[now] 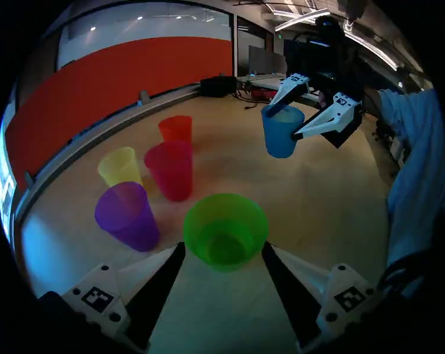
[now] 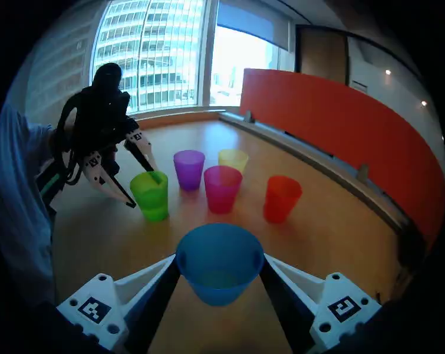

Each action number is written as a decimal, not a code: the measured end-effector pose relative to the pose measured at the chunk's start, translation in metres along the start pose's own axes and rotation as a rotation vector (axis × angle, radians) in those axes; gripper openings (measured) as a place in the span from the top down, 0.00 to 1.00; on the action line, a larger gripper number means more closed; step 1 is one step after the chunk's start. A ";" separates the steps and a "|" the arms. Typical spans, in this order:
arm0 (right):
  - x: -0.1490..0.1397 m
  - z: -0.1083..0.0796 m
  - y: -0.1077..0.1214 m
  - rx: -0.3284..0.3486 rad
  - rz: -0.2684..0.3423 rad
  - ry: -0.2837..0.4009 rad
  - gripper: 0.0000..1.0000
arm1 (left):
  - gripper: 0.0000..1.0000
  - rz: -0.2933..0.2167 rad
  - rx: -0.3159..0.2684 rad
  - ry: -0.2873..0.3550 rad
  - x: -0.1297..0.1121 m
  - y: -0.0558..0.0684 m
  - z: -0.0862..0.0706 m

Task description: Pour water

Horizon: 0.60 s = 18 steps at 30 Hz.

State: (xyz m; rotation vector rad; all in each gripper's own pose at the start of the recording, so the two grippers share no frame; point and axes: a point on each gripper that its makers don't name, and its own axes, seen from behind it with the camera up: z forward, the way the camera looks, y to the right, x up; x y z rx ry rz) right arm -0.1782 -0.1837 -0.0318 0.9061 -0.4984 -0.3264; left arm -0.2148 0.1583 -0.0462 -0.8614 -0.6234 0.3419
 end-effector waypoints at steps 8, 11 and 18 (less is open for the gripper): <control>-0.017 0.013 -0.006 0.010 0.014 -0.021 0.07 | 0.03 -0.005 0.018 -0.001 -0.007 -0.002 -0.011; -0.023 0.018 -0.008 0.014 0.021 -0.029 0.08 | 0.03 -0.006 0.025 0.004 -0.008 -0.003 -0.014; -0.031 0.023 -0.010 0.016 0.033 -0.037 0.07 | 0.03 -0.008 0.034 0.009 -0.009 -0.004 -0.021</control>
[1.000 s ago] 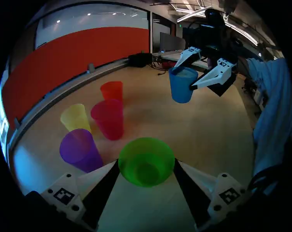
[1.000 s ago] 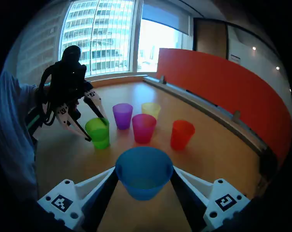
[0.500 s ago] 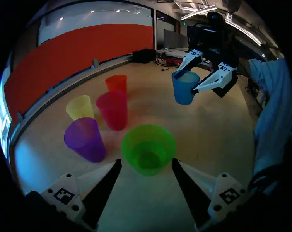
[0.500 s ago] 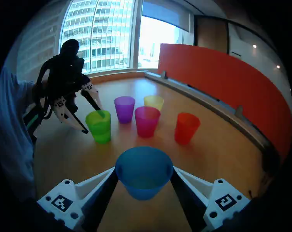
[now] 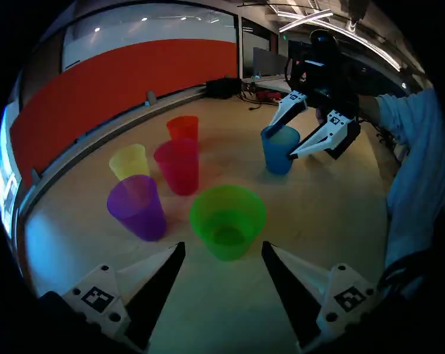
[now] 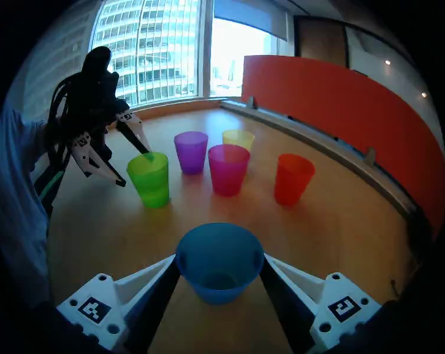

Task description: Pour water

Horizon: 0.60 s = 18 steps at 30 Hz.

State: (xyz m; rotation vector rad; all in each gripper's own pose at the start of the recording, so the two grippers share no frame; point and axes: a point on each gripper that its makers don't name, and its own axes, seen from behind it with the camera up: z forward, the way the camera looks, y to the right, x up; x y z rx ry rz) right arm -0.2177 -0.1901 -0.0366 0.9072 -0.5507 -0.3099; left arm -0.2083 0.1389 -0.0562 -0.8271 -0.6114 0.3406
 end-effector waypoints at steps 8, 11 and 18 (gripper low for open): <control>-0.005 -0.003 -0.002 0.000 -0.003 -0.007 0.07 | 0.03 -0.004 0.002 0.002 -0.001 -0.001 -0.003; -0.006 -0.003 -0.002 -0.003 -0.008 -0.010 0.08 | 0.03 -0.001 0.003 0.003 -0.001 -0.001 -0.004; -0.008 -0.004 -0.001 -0.012 -0.005 -0.017 0.04 | 0.03 -0.002 0.004 0.003 -0.002 -0.001 -0.005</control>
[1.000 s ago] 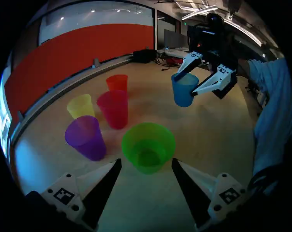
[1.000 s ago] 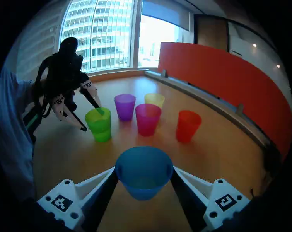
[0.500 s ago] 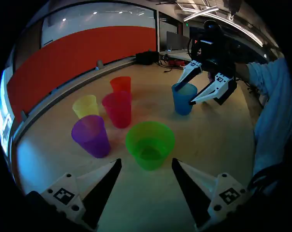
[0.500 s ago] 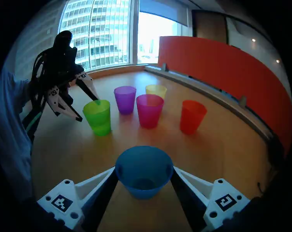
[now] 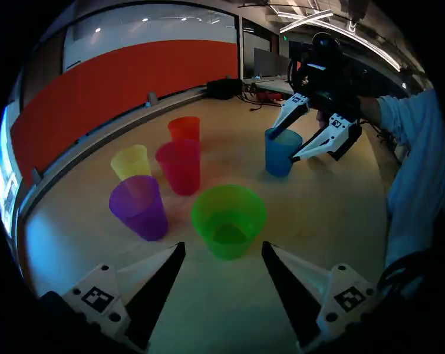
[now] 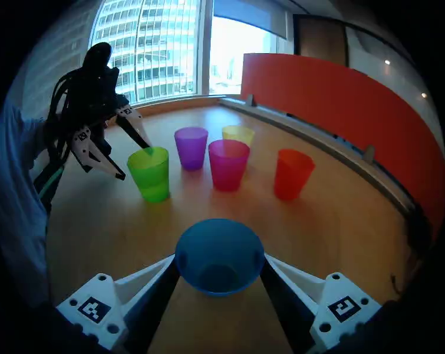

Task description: Pour water

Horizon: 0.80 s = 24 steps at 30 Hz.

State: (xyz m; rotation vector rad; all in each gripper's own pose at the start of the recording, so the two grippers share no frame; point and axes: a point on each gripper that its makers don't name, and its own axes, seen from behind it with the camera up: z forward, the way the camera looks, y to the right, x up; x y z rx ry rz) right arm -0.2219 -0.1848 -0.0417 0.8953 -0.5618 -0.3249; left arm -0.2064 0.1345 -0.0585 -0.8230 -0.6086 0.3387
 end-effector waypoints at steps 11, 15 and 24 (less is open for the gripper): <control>-0.006 -0.013 0.002 -0.032 0.003 -0.006 0.00 | 0.03 -0.014 0.031 0.010 -0.003 -0.003 -0.010; -0.009 -0.022 0.005 -0.051 0.002 -0.008 0.00 | 0.03 -0.023 0.052 0.020 -0.005 -0.005 -0.016; -0.016 -0.044 0.009 -0.095 0.014 0.000 0.00 | 0.03 -0.043 0.119 0.040 -0.009 -0.011 -0.034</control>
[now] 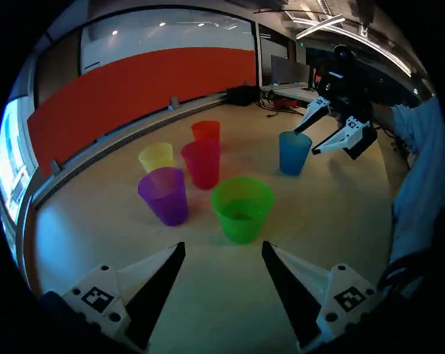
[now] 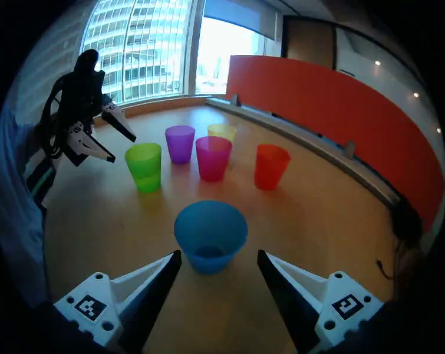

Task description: Pour water

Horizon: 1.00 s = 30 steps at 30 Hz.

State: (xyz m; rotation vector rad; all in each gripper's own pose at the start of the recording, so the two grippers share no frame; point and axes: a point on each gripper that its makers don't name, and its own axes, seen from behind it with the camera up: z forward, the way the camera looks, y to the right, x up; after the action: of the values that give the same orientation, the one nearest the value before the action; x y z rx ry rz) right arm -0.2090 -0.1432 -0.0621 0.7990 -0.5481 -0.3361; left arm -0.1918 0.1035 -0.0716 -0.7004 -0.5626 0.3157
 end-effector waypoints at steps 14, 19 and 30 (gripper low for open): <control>0.002 -0.019 0.014 -0.068 0.035 0.029 0.00 | 0.03 -0.028 0.112 0.078 0.015 -0.017 -0.014; 0.005 -0.027 0.025 -0.108 0.038 0.041 0.00 | 0.03 -0.044 0.162 0.131 0.025 -0.028 -0.017; 0.031 -0.047 0.056 -0.238 0.070 0.126 0.00 | 0.03 -0.084 0.287 0.267 0.052 -0.058 -0.030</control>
State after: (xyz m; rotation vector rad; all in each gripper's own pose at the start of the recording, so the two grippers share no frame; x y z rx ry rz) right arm -0.1521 -0.0945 -0.0362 0.5656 -0.4077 -0.2780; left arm -0.1269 0.0693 -0.0310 -0.4302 -0.2837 0.2141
